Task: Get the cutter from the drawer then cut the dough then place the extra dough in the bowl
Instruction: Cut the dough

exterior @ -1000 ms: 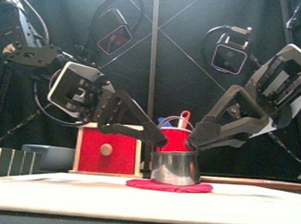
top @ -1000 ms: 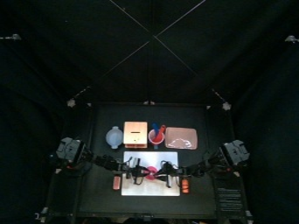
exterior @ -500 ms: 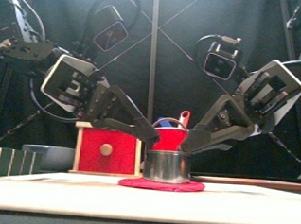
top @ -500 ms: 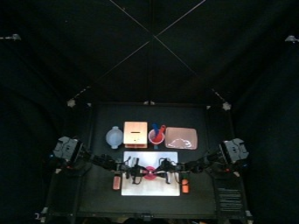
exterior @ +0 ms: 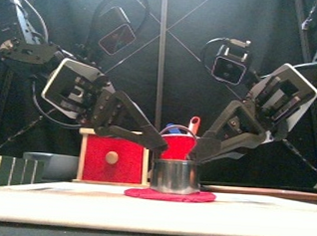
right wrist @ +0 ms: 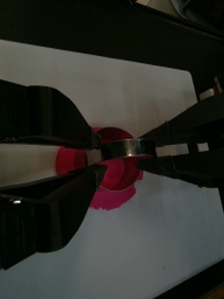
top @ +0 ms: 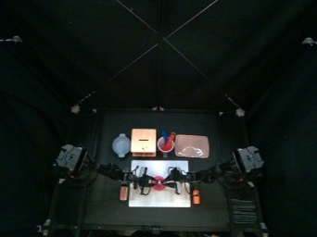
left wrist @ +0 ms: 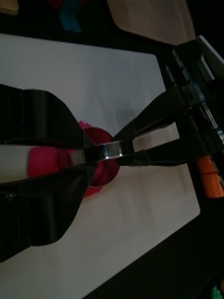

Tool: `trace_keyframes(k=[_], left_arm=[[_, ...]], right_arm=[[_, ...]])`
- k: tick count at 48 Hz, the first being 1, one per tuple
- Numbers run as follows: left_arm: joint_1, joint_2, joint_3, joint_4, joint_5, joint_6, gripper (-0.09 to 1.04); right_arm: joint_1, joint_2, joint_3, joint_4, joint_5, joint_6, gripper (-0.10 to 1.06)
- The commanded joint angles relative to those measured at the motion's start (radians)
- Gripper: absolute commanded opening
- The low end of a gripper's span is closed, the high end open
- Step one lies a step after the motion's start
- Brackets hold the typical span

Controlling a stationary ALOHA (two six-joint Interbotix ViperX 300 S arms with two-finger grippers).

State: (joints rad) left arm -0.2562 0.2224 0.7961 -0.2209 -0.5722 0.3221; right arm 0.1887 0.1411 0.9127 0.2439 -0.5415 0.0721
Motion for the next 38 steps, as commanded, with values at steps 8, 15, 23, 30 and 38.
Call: trace_keyframes(k=[8, 15, 23, 30, 38], left_arm=[[-0.017, 0.037, -0.021, 0.002, 0.015, 0.000, 0.39], [-0.017, 0.058, -0.017, 0.002, 0.032, -0.005, 0.35], [-0.017, 0.078, -0.015, -0.005, 0.069, -0.005, 0.35], [-0.015, 0.098, -0.014, -0.018, 0.083, -0.006, 0.35], [-0.015, 0.114, -0.009, -0.046, 0.104, -0.005, 0.35]], right_arm=[[-0.020, 0.002, -0.003, 0.006, 0.017, 0.005, 0.60], [-0.021, 0.009, -0.011, 0.008, 0.035, 0.005, 0.60], [-0.029, 0.026, -0.020, 0.005, 0.049, 0.005, 0.60], [-0.034, 0.052, -0.026, 0.006, 0.051, 0.005, 0.60], [-0.035, 0.074, -0.037, 0.005, 0.052, 0.005, 0.60]])
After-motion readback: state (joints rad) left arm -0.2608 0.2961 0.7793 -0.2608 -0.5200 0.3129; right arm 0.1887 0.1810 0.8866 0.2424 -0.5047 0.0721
